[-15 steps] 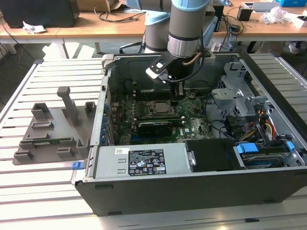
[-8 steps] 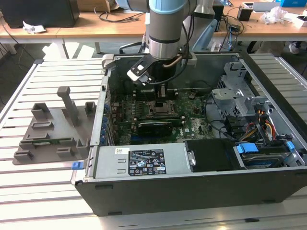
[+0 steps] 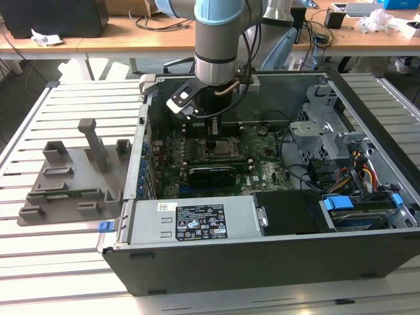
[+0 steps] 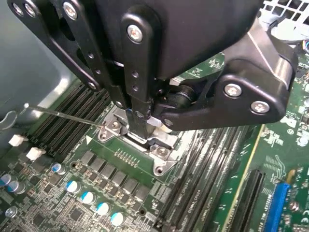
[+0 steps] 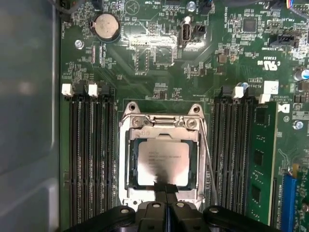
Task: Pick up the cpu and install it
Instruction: 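Close the cpu cover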
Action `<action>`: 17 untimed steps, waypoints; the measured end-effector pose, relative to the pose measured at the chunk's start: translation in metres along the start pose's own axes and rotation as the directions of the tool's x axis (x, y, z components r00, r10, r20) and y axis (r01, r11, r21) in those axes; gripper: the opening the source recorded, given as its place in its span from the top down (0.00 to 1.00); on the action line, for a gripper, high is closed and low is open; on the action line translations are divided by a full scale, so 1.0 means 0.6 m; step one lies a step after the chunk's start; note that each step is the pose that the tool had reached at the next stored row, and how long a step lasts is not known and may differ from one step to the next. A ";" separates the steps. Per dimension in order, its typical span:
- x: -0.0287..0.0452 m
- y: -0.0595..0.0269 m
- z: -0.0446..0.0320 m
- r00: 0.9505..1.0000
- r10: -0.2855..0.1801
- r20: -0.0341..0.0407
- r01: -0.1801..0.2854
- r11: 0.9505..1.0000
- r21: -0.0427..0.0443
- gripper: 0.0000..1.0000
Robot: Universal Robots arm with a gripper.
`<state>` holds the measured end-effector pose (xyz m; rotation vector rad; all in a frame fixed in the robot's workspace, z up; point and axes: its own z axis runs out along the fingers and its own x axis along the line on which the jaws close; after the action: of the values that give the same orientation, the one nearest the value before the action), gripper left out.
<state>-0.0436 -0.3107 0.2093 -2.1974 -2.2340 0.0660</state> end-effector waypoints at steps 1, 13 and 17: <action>0.001 -0.002 0.001 1.000 0.000 0.000 0.000 1.000 0.000 0.89; 0.004 0.027 0.008 1.000 0.000 0.000 0.000 1.000 0.000 0.89; 0.004 0.052 -0.005 1.000 0.000 -0.001 0.000 1.000 0.004 0.89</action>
<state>-0.0122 -0.3080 0.2110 -2.1950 -2.2317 0.0696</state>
